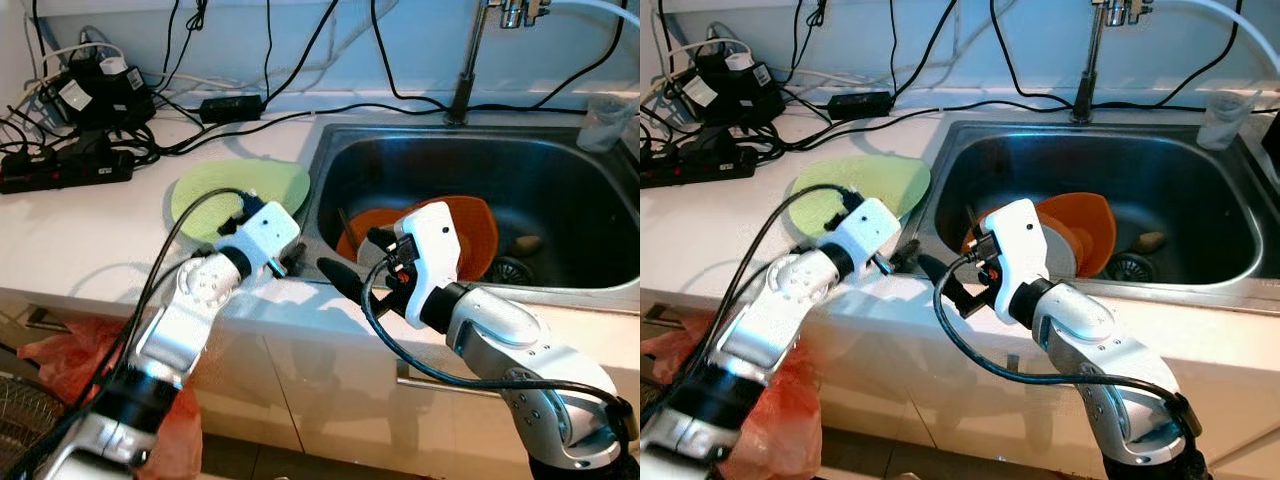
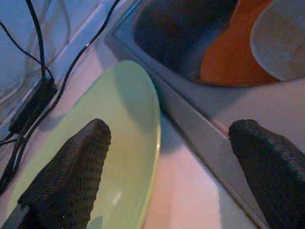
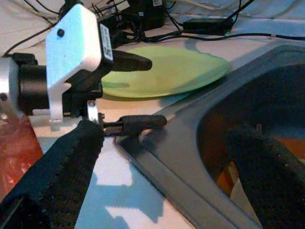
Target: Kitchen organization
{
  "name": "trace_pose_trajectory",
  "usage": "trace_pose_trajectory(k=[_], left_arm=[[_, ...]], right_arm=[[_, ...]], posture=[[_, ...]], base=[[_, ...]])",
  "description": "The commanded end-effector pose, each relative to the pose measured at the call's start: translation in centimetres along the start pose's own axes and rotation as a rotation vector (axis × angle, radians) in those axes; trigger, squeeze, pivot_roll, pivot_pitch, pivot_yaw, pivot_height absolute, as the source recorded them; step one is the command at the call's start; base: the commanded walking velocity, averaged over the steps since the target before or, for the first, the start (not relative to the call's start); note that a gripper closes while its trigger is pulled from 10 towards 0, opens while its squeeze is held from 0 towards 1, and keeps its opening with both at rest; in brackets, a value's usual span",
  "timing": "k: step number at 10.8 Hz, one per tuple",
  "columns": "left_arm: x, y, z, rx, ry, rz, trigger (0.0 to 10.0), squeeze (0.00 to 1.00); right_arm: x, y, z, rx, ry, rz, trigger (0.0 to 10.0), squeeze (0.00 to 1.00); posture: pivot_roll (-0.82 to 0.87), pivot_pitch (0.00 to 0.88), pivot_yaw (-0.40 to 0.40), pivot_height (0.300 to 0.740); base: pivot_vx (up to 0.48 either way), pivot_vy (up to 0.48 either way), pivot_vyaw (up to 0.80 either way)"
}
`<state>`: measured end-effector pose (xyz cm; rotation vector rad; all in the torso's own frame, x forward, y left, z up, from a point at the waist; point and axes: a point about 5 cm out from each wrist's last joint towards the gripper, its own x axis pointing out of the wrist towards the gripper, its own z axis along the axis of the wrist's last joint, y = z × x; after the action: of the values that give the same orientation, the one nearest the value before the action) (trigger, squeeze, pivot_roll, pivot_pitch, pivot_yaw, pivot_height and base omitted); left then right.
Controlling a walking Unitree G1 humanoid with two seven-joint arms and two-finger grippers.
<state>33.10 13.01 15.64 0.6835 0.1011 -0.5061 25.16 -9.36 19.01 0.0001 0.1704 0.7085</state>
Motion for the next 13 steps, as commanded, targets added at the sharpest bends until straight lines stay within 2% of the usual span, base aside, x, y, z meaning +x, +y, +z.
trace_pose_trajectory(k=[1, 4, 9, 11, 13], left_arm=[[0.2, 0.6, -0.3, 0.031, 0.021, 0.023, 10.0, 0.00], [0.6, 1.8, -1.3, 0.045, 0.053, 0.066, 10.0, 0.00], [0.8, 3.2, -2.7, 0.131, 0.131, 0.043, 10.0, 0.00], [1.1, 3.3, -3.3, 0.148, 0.160, 0.005, 9.8, 0.00], [1.2, 3.2, -3.2, 0.139, 0.151, -0.018, 0.0, 0.00]], right_arm=[[-0.2, 0.2, 0.4, -0.003, -0.021, 0.006, 10.0, 0.00], [-0.4, 0.1, 0.5, -0.009, -0.020, -0.001, 10.0, 0.00], [-0.3, 0.4, 0.6, -0.009, -0.026, 0.005, 10.0, 0.00], [-0.4, 1.0, 0.8, 0.004, -0.042, 0.043, 10.0, 0.00], [-0.5, 1.2, 0.9, 0.009, -0.053, 0.054, 10.0, 0.00]], posture=[[-0.05, 0.000, 0.120, 0.740], [-0.06, 0.000, 0.116, 0.740], [-0.06, 0.000, 0.122, 0.740], [-0.07, 0.000, 0.128, 0.740], [-0.07, 0.000, 0.132, 0.740]], base=[[0.000, 0.000, 0.00], [0.000, 0.000, 0.00], [0.000, 0.000, 0.00], [0.000, 0.000, 0.00], [0.000, 0.000, 0.00]])
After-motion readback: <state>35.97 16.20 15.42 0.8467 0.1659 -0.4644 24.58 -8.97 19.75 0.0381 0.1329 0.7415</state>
